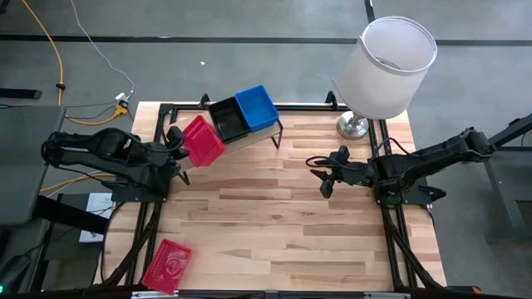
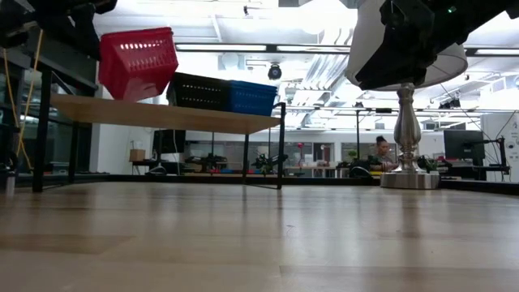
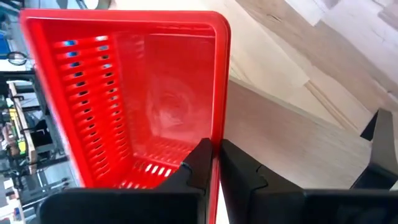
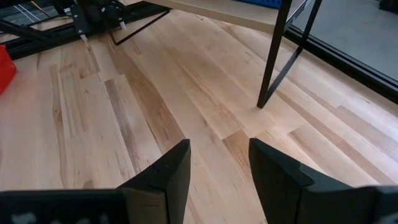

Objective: Stack baskets on shelf by color
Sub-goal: Stack the right red bin on top of the other red bin on the shelf

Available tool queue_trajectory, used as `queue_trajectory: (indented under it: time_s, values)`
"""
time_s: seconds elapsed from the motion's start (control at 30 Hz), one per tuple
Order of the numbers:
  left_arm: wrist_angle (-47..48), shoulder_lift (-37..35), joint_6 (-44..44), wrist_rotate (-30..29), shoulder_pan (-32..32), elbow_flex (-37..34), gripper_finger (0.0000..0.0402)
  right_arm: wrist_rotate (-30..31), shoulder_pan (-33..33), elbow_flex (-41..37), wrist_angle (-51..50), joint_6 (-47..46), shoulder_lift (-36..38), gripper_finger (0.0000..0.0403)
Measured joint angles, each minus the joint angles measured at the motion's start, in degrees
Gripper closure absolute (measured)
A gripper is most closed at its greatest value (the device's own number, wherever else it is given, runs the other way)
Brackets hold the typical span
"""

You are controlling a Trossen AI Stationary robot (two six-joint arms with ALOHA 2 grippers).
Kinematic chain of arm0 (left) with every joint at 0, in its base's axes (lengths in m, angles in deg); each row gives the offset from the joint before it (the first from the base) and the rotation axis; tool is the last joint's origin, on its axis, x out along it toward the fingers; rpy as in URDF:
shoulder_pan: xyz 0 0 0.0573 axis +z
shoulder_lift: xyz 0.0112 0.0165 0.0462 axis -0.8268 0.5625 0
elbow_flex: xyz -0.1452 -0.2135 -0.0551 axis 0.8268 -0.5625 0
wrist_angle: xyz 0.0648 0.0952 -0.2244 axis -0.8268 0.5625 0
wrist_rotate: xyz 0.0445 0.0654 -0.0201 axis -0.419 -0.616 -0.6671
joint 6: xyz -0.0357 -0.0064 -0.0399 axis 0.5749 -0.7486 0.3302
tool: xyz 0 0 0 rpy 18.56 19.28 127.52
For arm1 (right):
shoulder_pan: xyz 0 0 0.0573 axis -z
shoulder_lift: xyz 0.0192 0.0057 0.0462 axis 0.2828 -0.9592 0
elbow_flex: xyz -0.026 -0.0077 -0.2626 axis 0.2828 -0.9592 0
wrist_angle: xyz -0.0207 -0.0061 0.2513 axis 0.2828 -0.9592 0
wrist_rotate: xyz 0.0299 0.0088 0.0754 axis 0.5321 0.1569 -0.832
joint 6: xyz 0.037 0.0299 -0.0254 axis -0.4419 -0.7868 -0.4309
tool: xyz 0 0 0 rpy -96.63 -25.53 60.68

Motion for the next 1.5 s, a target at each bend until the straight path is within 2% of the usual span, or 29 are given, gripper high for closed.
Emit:
queue_trajectory:
  time_s: [0.23,0.4,0.7,1.1,1.33,1.43,1.5]
  values:
    - [0.3,0.0,4.0,1.2,-0.9,5.1,0.0389,0.0,0.0,0.0,0.0,0.0,0.0,0.0252]
    - [3.9,0.0,6.6,1.5,-1.5,7.7,0.0398,0.0,0.0,0.0,0.0,0.0,0.0,0.0252]
    - [8.1,0.0,10.5,1.4,-1.5,5.0,0.0401,0.0,0.0,0.0,0.0,0.0,0.0,0.0252]
    - [8.5,0.1,10.1,-5.0,-1.4,3.0,0.0401,0.1,0.0,0.0,0.0,1.1,0.0,0.0252]
    - [8.5,0.1,14.2,-11.2,-1.4,3.0,0.0369,0.1,0.0,0.0,0.0,1.1,0.0,0.0252]
    - [8.2,0.1,14.6,-10.8,-1.4,3.2,0.0352,0.1,0.0,0.0,0.0,1.1,0.0,0.0252]
    - [6.0,0.1,14.6,-7.6,-1.4,3.7,0.0346,0.1,0.0,0.0,0.0,1.1,0.0,0.0252]
